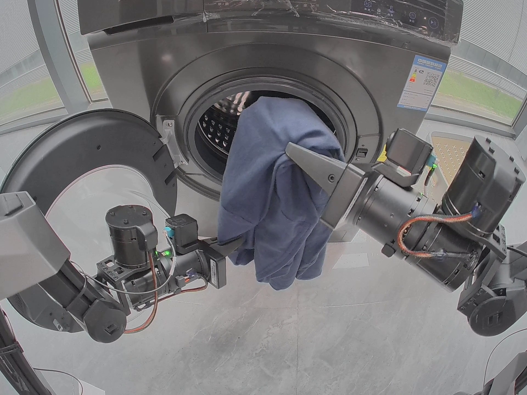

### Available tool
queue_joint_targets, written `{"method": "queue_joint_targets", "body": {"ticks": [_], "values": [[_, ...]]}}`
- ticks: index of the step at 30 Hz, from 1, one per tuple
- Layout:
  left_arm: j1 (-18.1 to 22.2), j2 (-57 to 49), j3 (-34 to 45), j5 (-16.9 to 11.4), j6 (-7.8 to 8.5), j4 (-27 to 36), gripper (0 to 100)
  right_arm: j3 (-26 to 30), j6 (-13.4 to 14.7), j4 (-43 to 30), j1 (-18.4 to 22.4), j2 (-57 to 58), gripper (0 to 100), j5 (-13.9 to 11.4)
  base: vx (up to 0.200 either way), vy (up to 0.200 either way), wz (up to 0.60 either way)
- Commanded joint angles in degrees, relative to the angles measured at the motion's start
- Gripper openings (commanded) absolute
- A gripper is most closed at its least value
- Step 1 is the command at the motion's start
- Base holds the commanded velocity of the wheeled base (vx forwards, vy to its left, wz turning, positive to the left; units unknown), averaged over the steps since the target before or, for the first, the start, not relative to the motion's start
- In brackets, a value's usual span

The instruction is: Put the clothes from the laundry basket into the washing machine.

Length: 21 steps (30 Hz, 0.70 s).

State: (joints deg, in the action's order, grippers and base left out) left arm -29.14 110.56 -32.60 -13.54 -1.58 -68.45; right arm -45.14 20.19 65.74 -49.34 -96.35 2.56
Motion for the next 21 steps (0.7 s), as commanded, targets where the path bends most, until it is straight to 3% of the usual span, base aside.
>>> {"method": "queue_joint_targets", "body": {"ticks": [1,2,21], "values": [[0.0,0.8,1.0,0.0,-0.17,-0.3,0,0.0,0.0,0.1,-0.1,-0.1,0,0.0,0.0,0.0,0.0],[0.0,0.9,1.0,0.0,-0.26,-0.4,100,0.0,0.0,0.2,-0.1,-0.1,0,0.0,0.0,0.0,0.0],[0.4,9.6,-2.8,0.9,-0.88,-7.5,100,0.1,-0.1,0.3,-0.9,-0.1,0,0.0,0.0,0.0,0.0]]}}
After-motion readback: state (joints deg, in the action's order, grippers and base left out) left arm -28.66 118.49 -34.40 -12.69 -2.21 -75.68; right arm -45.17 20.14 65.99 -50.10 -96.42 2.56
